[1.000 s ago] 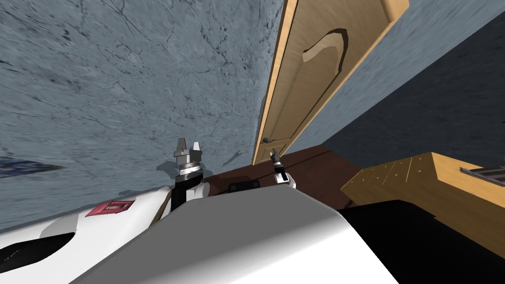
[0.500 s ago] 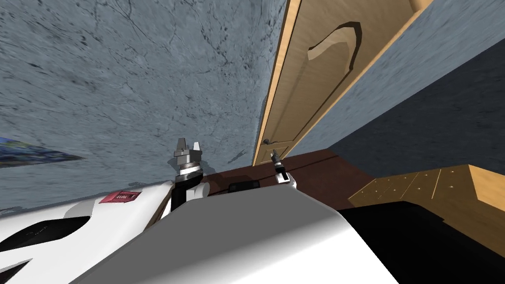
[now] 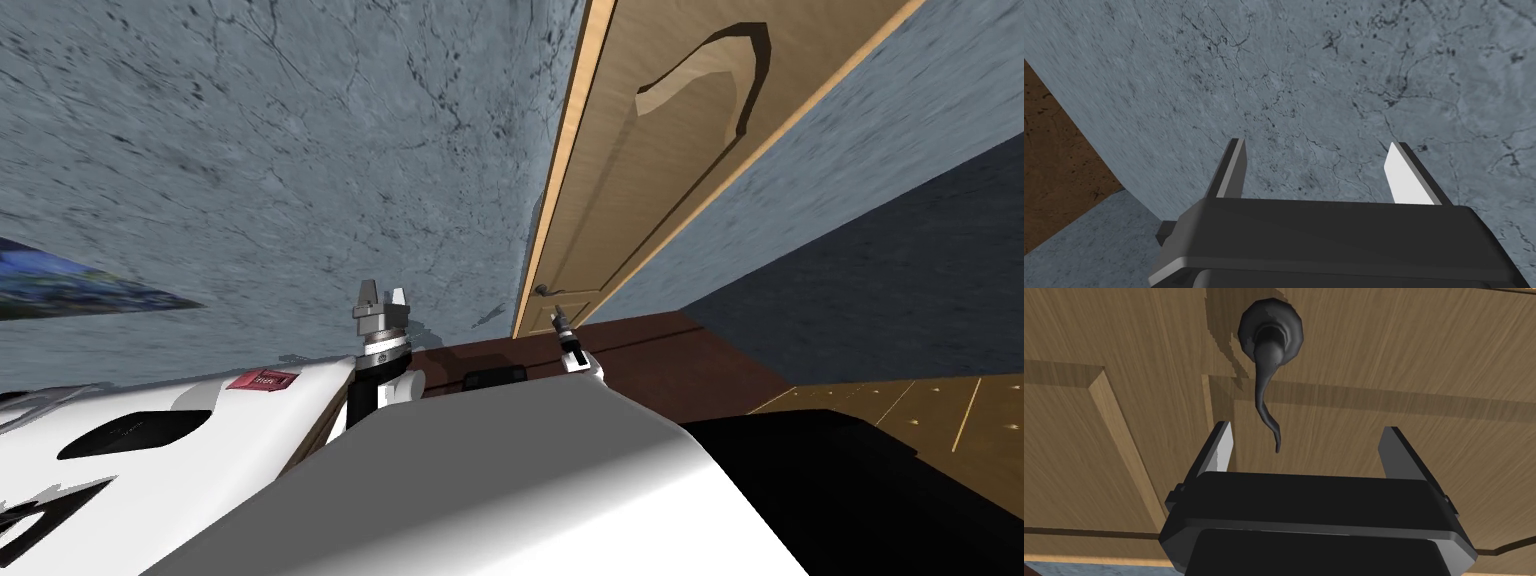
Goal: Pull the door open
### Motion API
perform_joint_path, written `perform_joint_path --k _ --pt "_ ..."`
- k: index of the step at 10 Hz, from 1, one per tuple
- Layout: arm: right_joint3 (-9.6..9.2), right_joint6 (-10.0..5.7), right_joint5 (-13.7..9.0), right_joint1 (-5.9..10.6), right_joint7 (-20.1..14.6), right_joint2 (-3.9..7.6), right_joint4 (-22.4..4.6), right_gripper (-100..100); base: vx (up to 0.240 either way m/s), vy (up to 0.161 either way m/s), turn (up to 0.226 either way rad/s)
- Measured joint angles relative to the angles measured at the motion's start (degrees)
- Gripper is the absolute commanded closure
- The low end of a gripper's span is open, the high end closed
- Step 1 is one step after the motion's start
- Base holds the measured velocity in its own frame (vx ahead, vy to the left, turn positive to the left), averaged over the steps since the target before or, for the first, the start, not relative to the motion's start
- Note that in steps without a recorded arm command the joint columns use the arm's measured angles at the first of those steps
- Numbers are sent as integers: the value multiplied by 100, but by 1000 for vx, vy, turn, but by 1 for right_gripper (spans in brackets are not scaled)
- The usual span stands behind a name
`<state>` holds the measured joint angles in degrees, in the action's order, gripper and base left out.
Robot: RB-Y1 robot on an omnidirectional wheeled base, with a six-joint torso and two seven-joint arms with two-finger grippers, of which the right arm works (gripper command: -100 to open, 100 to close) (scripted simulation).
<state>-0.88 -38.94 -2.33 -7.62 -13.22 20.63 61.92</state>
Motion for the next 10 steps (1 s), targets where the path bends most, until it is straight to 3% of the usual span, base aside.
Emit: perform_joint_path --k 7,8,10 --pt "-47 -209 -82 283 -149 242 -821 -100 -1 -70 86" --pt "-47 -220 -83 288 -154 246 -835 -100 42 -21 270" --pt "123 -190 -154 339 -67 205 -946 -100 95 -46 296"
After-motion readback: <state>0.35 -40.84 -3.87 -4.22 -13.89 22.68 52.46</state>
